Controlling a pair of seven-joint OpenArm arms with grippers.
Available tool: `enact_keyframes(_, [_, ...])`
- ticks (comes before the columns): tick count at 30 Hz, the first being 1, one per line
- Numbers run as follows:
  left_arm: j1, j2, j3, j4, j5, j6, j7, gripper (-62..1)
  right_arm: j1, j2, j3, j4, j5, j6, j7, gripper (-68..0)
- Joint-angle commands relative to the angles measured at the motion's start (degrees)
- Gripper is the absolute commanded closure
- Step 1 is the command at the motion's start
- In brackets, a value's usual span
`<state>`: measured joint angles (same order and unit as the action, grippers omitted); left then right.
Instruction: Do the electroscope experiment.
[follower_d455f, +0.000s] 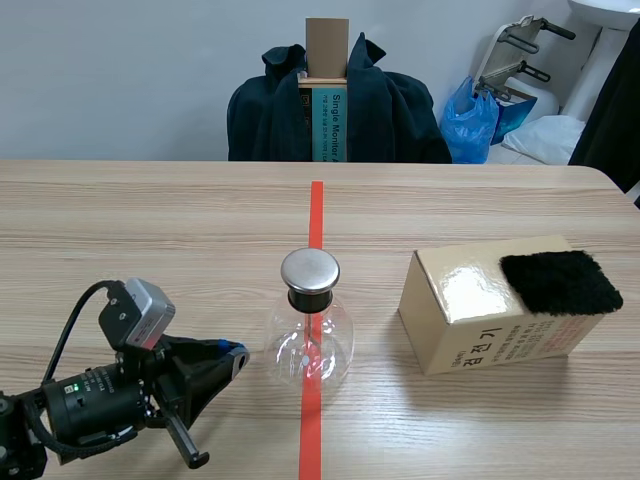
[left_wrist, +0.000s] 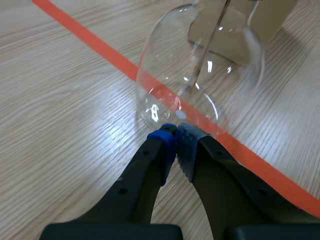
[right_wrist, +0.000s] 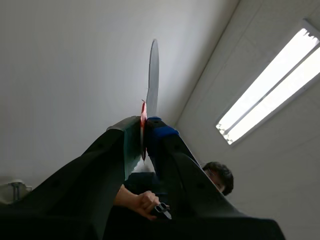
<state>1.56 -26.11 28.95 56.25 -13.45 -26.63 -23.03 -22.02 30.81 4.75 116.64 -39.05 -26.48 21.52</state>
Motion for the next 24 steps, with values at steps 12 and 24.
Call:
enact_keyframes(12, [0.0,0.2,0.0,1.3,-0.4,-0.1,-0.7,-3.2,5.0,0.3,-19.4,-4.7,-8.9,12.4,-5.9,-0.6])
enact_keyframes(24, [0.0,0.2,0.0,1.3,-0.4,-0.1,-0.7,-3.2,5.0,0.3,-28.6,-13.8,-13.8,12.4,-6.7,-0.6])
